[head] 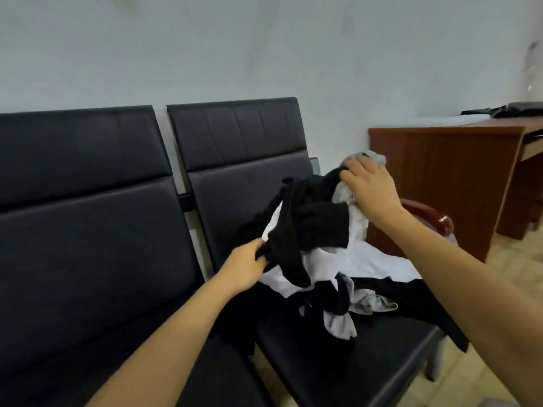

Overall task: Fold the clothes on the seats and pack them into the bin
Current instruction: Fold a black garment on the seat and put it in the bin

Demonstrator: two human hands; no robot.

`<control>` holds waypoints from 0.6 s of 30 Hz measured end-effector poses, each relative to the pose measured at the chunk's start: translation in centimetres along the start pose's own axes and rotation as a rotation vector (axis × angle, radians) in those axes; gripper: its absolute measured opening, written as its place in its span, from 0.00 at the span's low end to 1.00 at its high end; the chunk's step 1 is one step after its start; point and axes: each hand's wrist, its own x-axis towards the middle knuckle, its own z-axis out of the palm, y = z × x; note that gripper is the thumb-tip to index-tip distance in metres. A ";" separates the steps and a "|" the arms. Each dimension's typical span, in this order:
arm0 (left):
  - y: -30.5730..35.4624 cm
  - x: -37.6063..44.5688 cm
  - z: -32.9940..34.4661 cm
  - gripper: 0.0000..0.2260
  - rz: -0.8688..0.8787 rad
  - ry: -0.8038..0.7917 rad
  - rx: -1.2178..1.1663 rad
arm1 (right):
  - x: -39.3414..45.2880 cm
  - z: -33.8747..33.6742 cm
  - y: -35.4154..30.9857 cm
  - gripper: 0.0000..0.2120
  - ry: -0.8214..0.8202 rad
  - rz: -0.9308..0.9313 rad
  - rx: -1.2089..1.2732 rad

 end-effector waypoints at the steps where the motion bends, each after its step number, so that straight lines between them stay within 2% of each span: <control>1: -1.6 0.3 2.3 0.11 -0.016 -0.040 0.038 | -3.0 1.6 0.6 0.19 -0.100 0.039 0.000; 2: -3.3 0.5 4.6 0.13 -0.031 -0.086 0.049 | -6.7 3.3 0.4 0.22 -0.244 0.051 0.022; 5: -7.9 0.0 10.7 0.12 -0.066 -0.183 0.018 | -18.8 8.0 -3.6 0.34 -0.870 0.017 0.125; 6: -9.0 -0.2 12.1 0.12 -0.065 -0.174 -0.012 | -21.1 8.6 -4.7 0.35 -0.985 0.090 0.174; 9: -10.5 0.4 14.1 0.11 -0.019 -0.085 -0.085 | -20.6 9.9 -4.7 0.36 -1.001 0.171 0.214; 11: -10.9 2.0 14.2 0.09 -0.047 -0.103 -0.060 | -18.8 11.0 -4.5 0.39 -1.093 0.211 0.225; 14: -13.2 4.7 13.8 0.08 -0.157 -0.129 -0.021 | -17.7 12.8 -6.5 0.49 -1.172 0.345 0.157; 16: -14.8 5.0 13.1 0.23 -0.220 -0.204 0.070 | -16.7 12.6 -8.5 0.57 -1.234 0.459 0.159; 18: -15.0 3.4 11.9 0.35 -0.243 -0.312 0.166 | -15.8 12.7 -8.9 0.59 -1.280 0.497 0.152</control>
